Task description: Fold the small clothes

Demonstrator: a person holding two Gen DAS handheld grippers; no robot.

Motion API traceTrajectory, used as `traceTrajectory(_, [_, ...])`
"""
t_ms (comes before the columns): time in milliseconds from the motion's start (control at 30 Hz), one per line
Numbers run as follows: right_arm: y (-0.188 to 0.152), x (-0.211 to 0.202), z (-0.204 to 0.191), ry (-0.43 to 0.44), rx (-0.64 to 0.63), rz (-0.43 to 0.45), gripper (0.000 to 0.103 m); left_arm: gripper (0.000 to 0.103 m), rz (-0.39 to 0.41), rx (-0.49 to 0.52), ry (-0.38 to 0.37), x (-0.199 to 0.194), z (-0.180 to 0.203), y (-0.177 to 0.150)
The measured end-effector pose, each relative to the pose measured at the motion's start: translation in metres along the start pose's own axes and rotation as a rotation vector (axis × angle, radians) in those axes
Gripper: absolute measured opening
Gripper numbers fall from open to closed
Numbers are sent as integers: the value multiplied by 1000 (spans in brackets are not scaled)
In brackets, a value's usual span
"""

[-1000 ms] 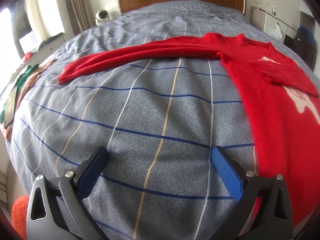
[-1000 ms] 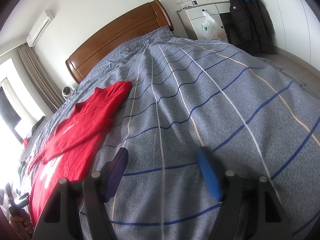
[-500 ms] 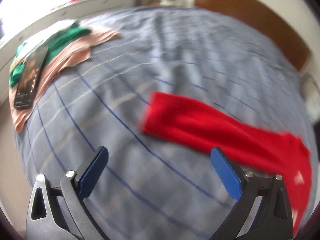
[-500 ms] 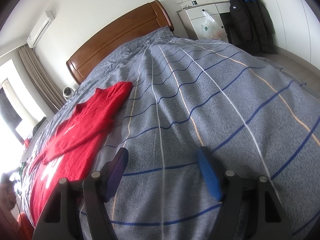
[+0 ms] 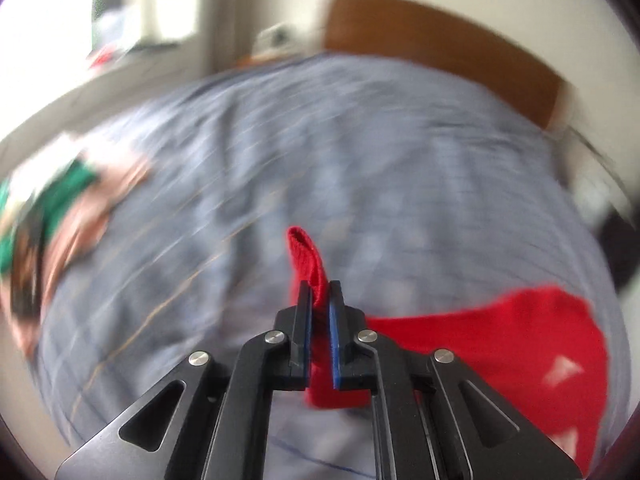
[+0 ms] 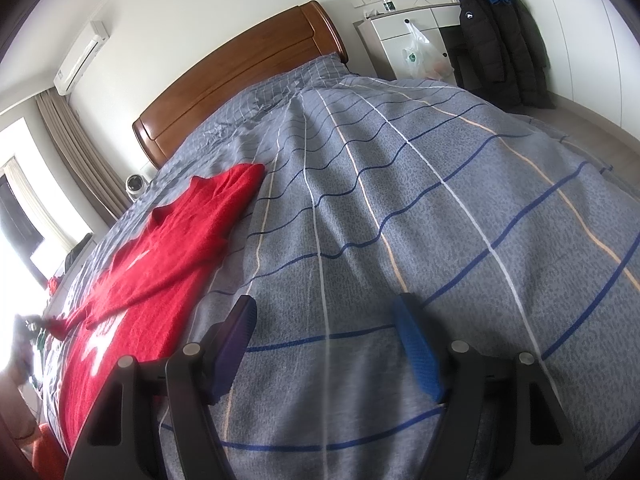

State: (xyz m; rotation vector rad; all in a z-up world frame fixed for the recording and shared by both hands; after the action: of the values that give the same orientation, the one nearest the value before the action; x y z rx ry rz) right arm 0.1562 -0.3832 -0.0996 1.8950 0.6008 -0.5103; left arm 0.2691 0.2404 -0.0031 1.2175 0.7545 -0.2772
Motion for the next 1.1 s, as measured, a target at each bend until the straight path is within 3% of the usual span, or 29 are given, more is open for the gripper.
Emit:
traceTrajectory(100, [0, 0, -1, -7, -8, 3, 71, 6, 55, 186, -155, -38, 98, 12])
traceTrajectory(200, [0, -1, 0, -6, -8, 4, 71, 6, 58, 325, -326, -68, 191, 3])
traceTrajectory(367, [0, 0, -1, -7, -8, 4, 71, 9, -28, 472, -561, -77, 312, -55])
traceTrajectory(433, [0, 0, -1, -7, -9, 4, 71, 33, -118, 512, -662, -67, 340, -90])
traceTrajectory(467, [0, -1, 0, -6, -8, 4, 71, 67, -149, 536, -657, -63, 350, -111])
traceTrajectory(500, [0, 0, -1, -5, -8, 4, 71, 83, -156, 550, -639, -63, 353, -125])
traceTrajectory(633, [0, -1, -1, -2, -7, 5, 71, 84, -205, 592, -643, -60, 320, -178])
traceTrajectory(733, [-1, -2, 0, 7, -3, 10, 71, 84, -222, 567, -573, -57, 264, -189])
traceTrajectory(933, [-2, -4, 1, 13, 0, 19, 71, 84, -232, 395, -341, -13, 153, -159])
traceTrajectory(1000, [-2, -4, 0, 12, -2, 19, 71, 84, -232, 346, -312, 3, 143, -146])
traceTrajectory(1100, [-2, -3, -2, 5, -5, 17, 71, 83, -244, 361, -263, 34, 156, -140])
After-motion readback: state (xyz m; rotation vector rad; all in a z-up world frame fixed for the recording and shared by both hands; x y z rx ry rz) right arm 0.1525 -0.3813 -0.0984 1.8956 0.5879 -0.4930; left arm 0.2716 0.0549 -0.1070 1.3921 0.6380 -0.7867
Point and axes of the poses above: each gripper's, at about its wrist camera, not at the fingertips, and x roughly the way its jaws point, z to its right, y to its top, the point moved 2 cm from there along x, roughly the way its jaws point, and after that the axes turned 2 degrees about z, right-handed, at the moved point
